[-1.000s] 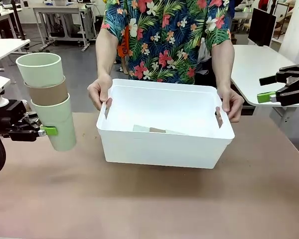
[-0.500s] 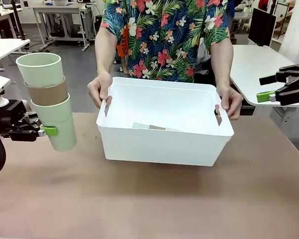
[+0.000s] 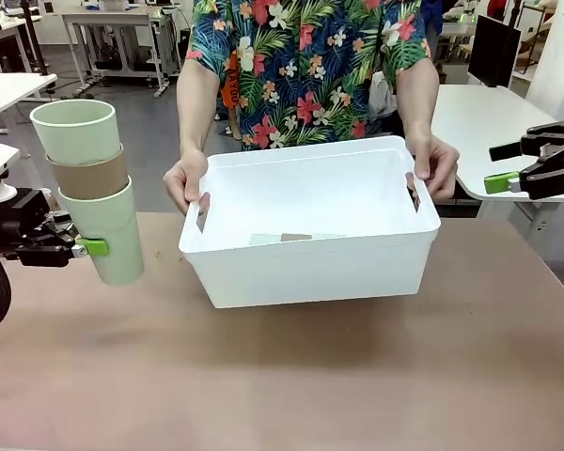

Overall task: Stack the cups and store them in the basket.
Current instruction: Place the stack of Reusable plastic cups into the Pantry Basket.

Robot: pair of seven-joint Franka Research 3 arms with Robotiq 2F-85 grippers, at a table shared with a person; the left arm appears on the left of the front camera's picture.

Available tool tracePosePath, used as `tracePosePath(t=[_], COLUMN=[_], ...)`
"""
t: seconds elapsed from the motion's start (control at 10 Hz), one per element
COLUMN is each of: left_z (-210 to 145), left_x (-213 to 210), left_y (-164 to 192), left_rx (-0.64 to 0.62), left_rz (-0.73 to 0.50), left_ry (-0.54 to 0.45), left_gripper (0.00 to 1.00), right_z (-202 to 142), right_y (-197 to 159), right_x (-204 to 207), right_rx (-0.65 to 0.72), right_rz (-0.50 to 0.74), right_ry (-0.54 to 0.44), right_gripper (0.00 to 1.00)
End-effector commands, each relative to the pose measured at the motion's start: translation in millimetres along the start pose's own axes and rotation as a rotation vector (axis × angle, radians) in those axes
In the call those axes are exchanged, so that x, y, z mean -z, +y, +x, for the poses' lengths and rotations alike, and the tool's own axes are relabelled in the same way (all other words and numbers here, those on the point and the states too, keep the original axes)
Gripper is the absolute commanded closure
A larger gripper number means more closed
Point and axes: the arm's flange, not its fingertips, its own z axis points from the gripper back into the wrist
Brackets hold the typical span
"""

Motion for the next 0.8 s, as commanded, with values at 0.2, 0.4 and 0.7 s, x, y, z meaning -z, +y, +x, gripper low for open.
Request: tracePosePath(t=[0.2, 0.4, 0.7], left_z=[4.2, 4.2, 4.2], left_x=[1.0, 1.0, 1.0], left_y=[-0.3, -0.3, -0.3], left_rx=[0.011, 0.011, 0.011], left_rz=[-0.005, -0.005, -0.005], left_ry=[-0.005, -0.005, -0.005], left_gripper=[0.13, 0.13, 0.13], right_z=[2.7, 2.7, 2.7], right_y=[-2.4, -2.4, -2.4], right_x=[0.7, 0.7, 0.7], right_rx=[0.005, 0.005, 0.005], right_rz=[0.003, 0.003, 0.003], right_ry=[-0.024, -0.024, -0.024], right_gripper=[0.0, 0.0, 0.0])
